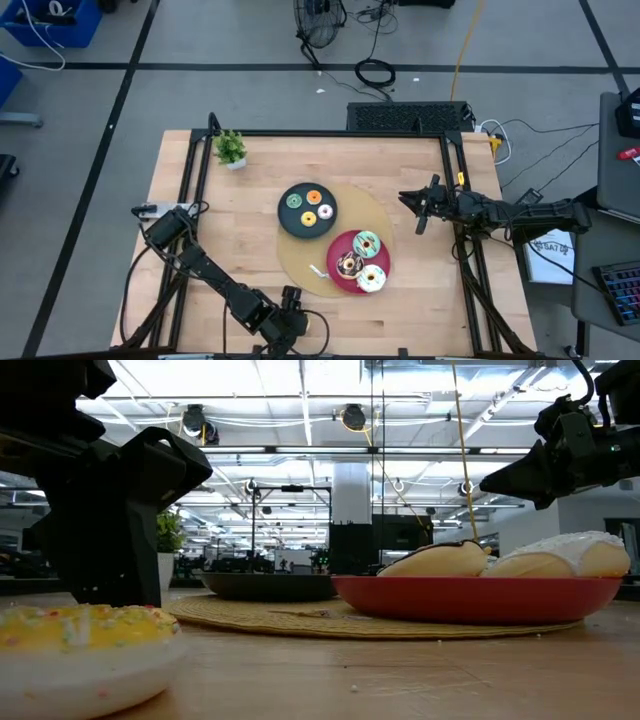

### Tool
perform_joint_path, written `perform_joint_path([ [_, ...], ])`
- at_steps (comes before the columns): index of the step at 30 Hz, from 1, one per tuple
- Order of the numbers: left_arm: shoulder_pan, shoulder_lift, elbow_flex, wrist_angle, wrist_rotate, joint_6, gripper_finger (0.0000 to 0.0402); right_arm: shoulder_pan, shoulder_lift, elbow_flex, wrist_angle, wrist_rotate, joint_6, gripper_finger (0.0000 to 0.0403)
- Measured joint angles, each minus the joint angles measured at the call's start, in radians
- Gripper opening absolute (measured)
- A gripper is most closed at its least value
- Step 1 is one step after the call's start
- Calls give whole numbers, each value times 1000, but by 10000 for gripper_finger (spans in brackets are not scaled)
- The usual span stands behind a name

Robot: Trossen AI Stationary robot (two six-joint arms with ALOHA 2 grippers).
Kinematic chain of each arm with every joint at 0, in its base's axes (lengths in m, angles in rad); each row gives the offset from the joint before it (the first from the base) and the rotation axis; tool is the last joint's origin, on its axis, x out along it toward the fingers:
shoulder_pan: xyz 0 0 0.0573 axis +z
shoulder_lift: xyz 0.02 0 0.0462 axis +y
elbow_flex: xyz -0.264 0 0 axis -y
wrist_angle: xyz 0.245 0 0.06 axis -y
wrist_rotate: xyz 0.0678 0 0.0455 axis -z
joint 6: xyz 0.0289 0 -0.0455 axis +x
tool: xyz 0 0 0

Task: Pick & Place donuts
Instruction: Put the small yellow doughnut on the blue plate

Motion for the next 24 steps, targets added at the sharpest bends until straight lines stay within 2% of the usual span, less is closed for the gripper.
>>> perform_joint_path([
  [6,0,0,0,10,0,1,234,0,0,0,0,0,0,55],
  [24,36,0,0,189,-1,13,231,0,0,1,0,0,0,55],
])
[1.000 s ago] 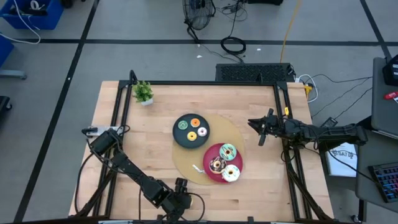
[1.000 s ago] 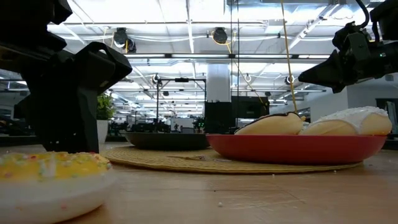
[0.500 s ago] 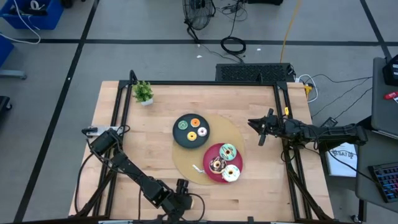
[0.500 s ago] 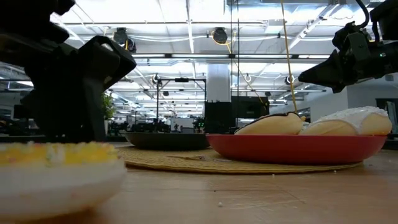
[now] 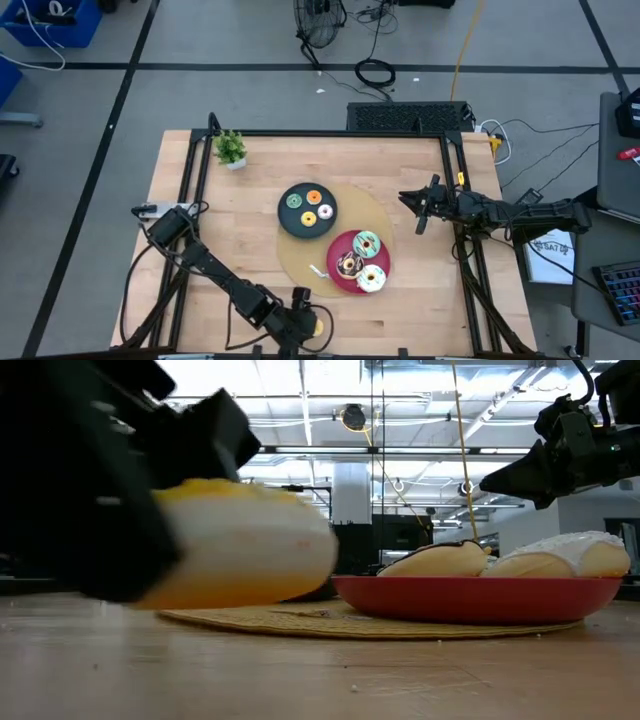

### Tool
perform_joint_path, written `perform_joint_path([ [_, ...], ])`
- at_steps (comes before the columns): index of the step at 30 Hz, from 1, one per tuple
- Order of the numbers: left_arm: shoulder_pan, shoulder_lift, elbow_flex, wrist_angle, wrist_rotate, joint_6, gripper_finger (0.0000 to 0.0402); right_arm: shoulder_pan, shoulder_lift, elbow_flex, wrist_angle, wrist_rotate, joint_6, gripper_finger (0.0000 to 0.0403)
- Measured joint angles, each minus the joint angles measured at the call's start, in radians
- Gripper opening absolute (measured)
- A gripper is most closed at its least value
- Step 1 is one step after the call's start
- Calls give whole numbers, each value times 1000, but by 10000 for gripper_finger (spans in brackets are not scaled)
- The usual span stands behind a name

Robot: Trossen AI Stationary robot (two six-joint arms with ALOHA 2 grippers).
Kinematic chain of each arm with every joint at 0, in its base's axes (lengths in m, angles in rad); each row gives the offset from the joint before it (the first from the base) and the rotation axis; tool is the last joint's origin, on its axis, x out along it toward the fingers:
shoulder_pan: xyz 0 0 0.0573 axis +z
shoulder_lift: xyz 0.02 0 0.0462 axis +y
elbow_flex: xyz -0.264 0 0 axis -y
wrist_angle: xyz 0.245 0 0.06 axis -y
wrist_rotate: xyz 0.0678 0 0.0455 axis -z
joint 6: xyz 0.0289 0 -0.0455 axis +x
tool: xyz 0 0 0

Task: Pick & Place donuts
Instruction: Put the small yellow doughnut on the blue plate

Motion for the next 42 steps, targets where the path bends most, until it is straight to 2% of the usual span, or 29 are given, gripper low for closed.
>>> perform_joint_path([
  [21,141,0,0,172,0,0,223,0,0,0,0,0,0,55],
  [38,286,0,0,180,0,-2,223,0,0,0,0,0,0,55],
  [42,309,0,0,230,1,-2,223,0,0,0,0,0,0,55],
])
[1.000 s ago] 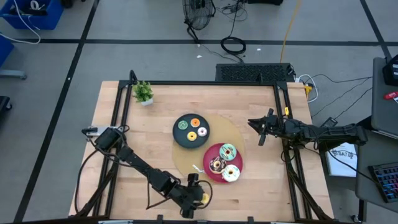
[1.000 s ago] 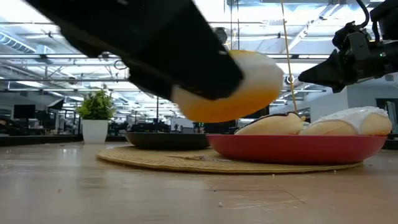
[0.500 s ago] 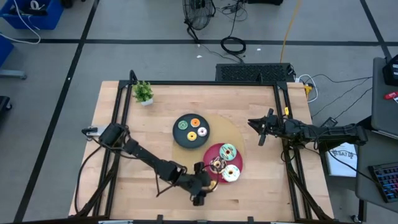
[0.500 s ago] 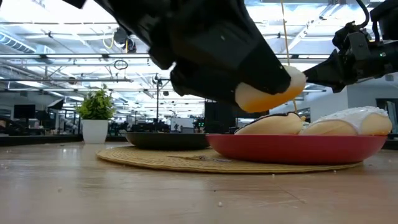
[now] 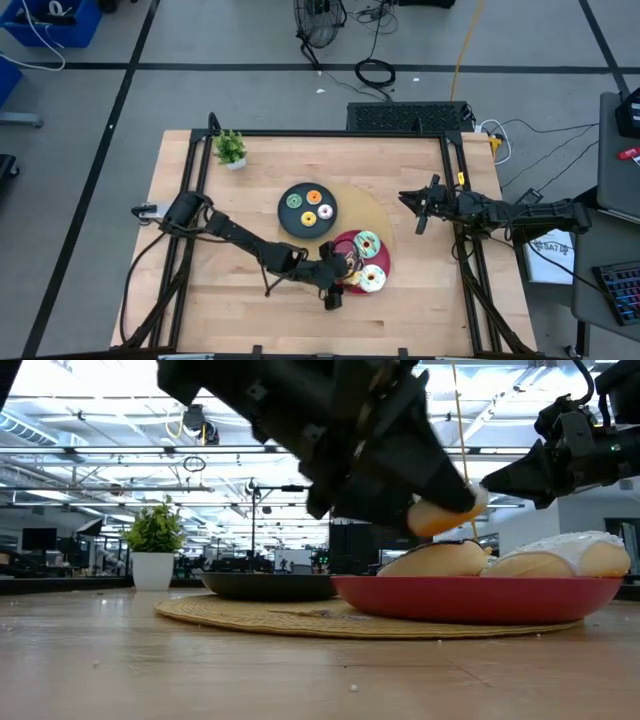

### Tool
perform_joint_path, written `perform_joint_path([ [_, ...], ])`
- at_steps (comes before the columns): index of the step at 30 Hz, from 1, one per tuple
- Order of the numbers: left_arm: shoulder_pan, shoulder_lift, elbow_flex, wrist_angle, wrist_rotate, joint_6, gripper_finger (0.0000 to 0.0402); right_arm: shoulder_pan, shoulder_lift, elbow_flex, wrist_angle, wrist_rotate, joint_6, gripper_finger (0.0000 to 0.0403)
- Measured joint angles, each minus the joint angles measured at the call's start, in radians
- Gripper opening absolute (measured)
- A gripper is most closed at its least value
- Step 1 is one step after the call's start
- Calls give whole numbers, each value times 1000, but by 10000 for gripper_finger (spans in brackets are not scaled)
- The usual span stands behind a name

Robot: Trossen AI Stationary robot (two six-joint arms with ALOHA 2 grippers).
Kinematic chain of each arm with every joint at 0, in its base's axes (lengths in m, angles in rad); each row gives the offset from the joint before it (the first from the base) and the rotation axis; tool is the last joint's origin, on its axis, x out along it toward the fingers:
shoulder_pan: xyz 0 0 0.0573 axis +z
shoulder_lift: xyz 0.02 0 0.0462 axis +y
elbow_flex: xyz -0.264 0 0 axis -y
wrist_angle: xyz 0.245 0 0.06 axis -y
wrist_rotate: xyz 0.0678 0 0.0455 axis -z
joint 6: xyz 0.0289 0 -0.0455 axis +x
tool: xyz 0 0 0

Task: Pick & Place donuts
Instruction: Put the small yellow doughnut on the blue plate

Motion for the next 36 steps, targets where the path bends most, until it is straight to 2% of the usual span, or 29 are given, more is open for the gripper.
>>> perform_joint_path([
  [6,30,0,0,120,0,18,223,0,0,0,0,0,0,55],
  [17,108,0,1,240,-1,253,223,0,0,0,0,0,0,55],
  [25,177,-2,1,227,-28,255,223,0,0,0,0,0,0,55],
  [29,199,-59,1,116,-26,256,223,0,0,0,0,0,0,55],
  [36,214,-270,1,-301,-40,263,223,0,0,0,0,1,0,55],
])
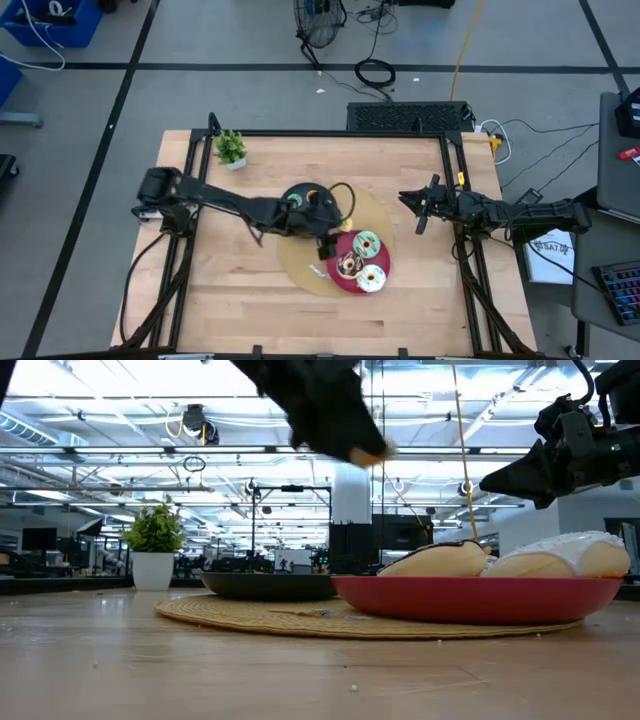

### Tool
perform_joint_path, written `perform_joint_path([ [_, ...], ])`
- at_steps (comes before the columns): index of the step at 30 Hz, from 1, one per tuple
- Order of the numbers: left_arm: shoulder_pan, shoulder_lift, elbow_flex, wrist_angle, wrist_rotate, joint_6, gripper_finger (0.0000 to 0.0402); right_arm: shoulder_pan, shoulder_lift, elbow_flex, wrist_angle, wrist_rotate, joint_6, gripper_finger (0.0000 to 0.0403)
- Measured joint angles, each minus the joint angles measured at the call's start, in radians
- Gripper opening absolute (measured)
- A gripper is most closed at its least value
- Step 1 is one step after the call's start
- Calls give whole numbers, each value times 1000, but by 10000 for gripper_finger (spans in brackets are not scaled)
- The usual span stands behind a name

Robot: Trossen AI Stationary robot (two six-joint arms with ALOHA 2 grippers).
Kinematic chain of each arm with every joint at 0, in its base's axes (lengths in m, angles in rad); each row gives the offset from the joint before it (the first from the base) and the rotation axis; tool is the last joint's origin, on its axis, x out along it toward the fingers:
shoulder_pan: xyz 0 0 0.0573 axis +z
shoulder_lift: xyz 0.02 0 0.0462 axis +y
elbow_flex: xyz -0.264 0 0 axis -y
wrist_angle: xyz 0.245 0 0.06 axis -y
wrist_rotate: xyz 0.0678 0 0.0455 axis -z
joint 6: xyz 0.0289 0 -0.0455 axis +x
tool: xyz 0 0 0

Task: Pick & Place donuts
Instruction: Put the small yellow doughnut on the blue plate

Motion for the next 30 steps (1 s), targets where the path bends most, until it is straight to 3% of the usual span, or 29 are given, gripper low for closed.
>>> perform_joint_path([
  [7,-18,-169,0,-426,-111,-73,223,0,0,0,0,0,0,55],
  [12,-19,-206,0,-730,-161,-292,223,0,0,0,0,0,0,55],
  [15,-15,-204,0,-830,-154,-377,223,0,0,0,0,0,0,55],
  [23,-4,-166,-7,-826,-151,-463,223,0,0,0,0,1,0,55],
  [30,26,-151,-158,-647,-84,-442,223,0,0,0,0,1,0,55],
])
